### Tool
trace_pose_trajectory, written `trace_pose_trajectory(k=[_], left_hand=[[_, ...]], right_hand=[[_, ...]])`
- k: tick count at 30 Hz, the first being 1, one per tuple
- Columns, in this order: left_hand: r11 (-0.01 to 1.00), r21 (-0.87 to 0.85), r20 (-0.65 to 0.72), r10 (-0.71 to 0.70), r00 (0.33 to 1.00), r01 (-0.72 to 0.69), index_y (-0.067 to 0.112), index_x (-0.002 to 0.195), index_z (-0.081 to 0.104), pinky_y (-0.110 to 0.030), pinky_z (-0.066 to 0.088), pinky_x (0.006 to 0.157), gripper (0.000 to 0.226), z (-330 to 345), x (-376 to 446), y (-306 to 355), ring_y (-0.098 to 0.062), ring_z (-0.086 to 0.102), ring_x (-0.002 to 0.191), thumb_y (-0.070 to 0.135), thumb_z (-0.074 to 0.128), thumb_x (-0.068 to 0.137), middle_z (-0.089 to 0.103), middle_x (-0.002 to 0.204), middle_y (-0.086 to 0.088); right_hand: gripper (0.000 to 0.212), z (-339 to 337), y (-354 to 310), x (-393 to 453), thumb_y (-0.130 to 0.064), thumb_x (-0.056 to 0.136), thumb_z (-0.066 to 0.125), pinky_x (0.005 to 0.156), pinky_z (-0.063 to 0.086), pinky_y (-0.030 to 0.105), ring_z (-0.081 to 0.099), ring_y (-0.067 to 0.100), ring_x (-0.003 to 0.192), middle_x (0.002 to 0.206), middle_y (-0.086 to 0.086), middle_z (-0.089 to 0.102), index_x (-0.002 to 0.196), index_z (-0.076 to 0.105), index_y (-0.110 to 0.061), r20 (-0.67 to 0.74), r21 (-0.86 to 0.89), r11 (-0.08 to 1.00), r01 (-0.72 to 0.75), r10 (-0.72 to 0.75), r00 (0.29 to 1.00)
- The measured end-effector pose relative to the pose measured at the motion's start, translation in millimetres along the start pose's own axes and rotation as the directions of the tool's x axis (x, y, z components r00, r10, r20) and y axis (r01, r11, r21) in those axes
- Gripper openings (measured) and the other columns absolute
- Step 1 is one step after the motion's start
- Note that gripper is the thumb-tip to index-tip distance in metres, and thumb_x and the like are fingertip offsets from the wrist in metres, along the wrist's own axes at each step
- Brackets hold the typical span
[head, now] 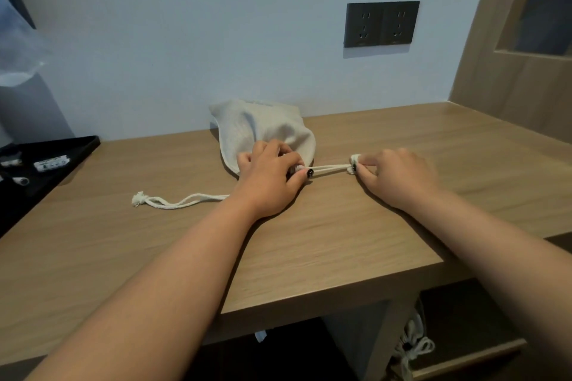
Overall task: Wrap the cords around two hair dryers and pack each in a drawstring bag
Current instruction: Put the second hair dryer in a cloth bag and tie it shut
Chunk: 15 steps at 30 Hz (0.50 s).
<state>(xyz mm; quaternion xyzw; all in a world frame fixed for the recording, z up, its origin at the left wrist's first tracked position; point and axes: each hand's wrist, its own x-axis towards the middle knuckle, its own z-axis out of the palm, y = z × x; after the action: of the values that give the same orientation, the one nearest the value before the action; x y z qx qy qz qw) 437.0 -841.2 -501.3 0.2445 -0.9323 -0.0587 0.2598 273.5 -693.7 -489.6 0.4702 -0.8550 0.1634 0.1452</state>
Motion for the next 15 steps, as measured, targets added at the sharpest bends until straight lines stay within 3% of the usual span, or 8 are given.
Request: trace_pose_trajectory(k=[8,12,15], left_hand=[[1.0,-0.026,0.036,0.001,0.999,0.0,0.036,0.102,0.064,-0.032,0.015,0.089,0.02,-1.2,1.4,-2.3,-0.012,0.032,0.121,0.045,0.048,0.096,0.047,0.121,0.013],[0.999,-0.041,0.0,-0.014,1.0,0.014,0.036,0.1,0.064,-0.032,0.016,0.089,0.017,0.0,0.5,-6.0,-0.011,0.034,0.119,0.044,0.05,0.095,0.048,0.118,0.014],[0.999,-0.046,0.001,-0.005,1.0,0.005,0.036,0.101,0.063,-0.032,0.016,0.088,0.015,0.3,0.7,-4.2,-0.011,0.034,0.118,0.043,0.05,0.096,0.048,0.118,0.014]], right_hand=[[0.035,-2.8,1.2,-3.0,-0.043,0.099,0.038,0.062,0.045,0.033,0.063,0.031,0.076,0.077,0.007,0.066,0.111,0.069,-0.032,-0.1,-0.14,0.989,0.057,-0.071,0.992],[0.034,0.6,6.8,-4.9,-0.035,0.091,0.046,0.054,0.039,0.034,0.054,0.027,0.061,0.059,0.005,0.057,0.078,0.071,-0.015,-0.034,0.11,0.987,0.119,-0.116,0.993],[0.042,-2.2,-3.1,-10.5,-0.029,0.089,0.045,0.052,0.032,0.036,0.042,0.02,0.051,0.051,0.005,0.046,0.056,0.053,-0.004,0.074,0.366,0.922,0.125,-0.163,0.984]])
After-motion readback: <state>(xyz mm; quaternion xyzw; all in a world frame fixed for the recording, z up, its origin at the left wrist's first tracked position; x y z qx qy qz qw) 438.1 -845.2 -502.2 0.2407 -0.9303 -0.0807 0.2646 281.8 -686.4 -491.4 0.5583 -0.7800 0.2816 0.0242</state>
